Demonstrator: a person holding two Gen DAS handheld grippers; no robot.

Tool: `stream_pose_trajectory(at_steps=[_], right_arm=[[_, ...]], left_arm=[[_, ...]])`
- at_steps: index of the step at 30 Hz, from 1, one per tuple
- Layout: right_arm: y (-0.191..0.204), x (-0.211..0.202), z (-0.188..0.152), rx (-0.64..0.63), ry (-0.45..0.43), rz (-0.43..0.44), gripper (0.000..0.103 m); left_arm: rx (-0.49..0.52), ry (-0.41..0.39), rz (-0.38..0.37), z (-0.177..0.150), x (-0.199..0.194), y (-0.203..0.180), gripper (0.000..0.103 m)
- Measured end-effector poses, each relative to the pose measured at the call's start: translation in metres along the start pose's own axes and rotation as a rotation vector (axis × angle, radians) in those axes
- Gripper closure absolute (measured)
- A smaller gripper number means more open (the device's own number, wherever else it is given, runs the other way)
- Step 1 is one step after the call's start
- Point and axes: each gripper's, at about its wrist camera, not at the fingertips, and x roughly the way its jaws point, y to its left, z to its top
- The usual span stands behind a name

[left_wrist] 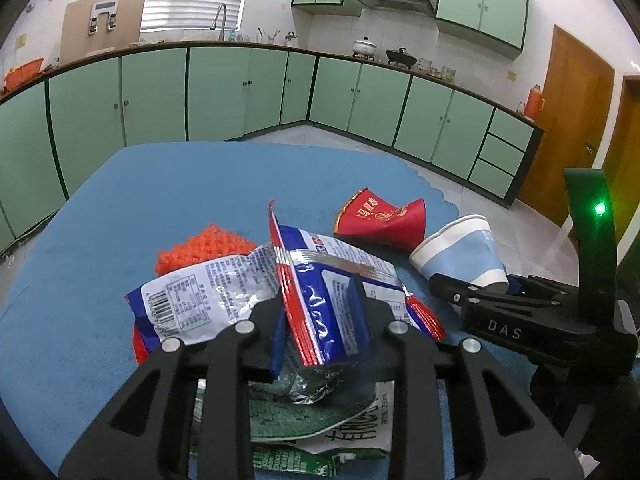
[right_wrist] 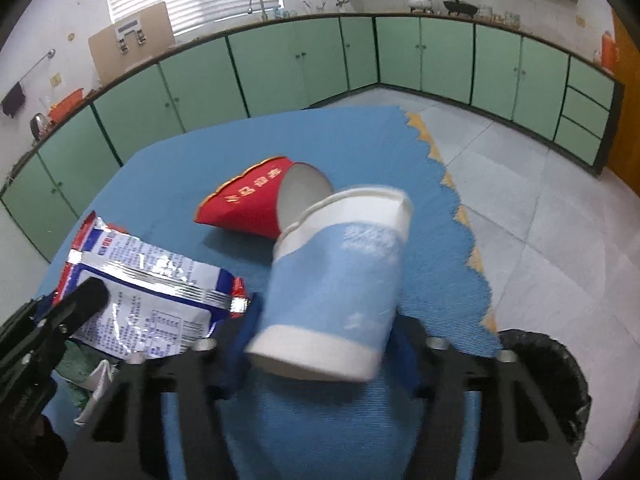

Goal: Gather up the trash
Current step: 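Grasp the blue snack wrapper with the left tool while the right tool grasps the blue-white paper cup, then carry the snack wrapper and paper cup over the bin and open both tools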

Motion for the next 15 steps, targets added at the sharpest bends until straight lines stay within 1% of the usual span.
stream_pose_trajectory(at_steps=[1,6,15], right_arm=[[0.001,-0.002,0.000,-0.006,-0.010,0.003,0.048],[0.006,-0.018,-0.003,-0.033,-0.071,0.007,0.050],[0.006,-0.053,-0.002,-0.049,-0.132,0.030,0.050]], left_arm=[[0.002,-0.003,0.001,0.000,0.000,0.001,0.078],[0.008,-0.022,0.000,0.001,-0.005,0.002,0.086],[0.022,-0.071,-0.015,0.010,-0.024,-0.006,0.096]])
